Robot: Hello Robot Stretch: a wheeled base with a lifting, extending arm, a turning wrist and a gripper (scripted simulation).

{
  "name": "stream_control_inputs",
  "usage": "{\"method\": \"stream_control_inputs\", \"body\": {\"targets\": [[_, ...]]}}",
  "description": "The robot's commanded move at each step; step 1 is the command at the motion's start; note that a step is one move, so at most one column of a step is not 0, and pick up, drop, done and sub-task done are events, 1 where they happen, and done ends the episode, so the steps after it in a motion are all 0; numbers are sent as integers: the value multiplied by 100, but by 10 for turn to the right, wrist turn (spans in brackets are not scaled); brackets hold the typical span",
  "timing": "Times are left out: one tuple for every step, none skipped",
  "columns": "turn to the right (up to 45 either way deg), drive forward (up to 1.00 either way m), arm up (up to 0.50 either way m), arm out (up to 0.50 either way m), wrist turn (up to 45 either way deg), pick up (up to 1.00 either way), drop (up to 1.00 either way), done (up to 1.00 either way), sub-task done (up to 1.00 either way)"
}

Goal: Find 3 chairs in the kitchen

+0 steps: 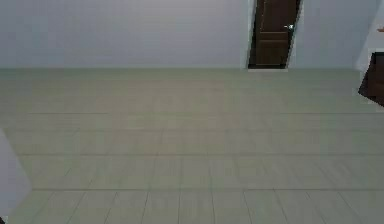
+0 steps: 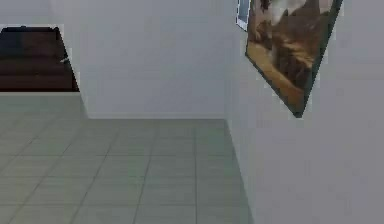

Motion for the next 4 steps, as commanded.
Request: {"method": "stream_control_inputs", "body": {"targets": [[-450, 0, 0, 0, 0, 0, 0, 0, 0], [-180, 0, 0, 0, 0, 0, 0, 0, 0], [0, 100, 0, 0, 0, 0, 0, 0, 0], [-120, 0, 0, 0, 0, 0, 0, 0, 0]]}}
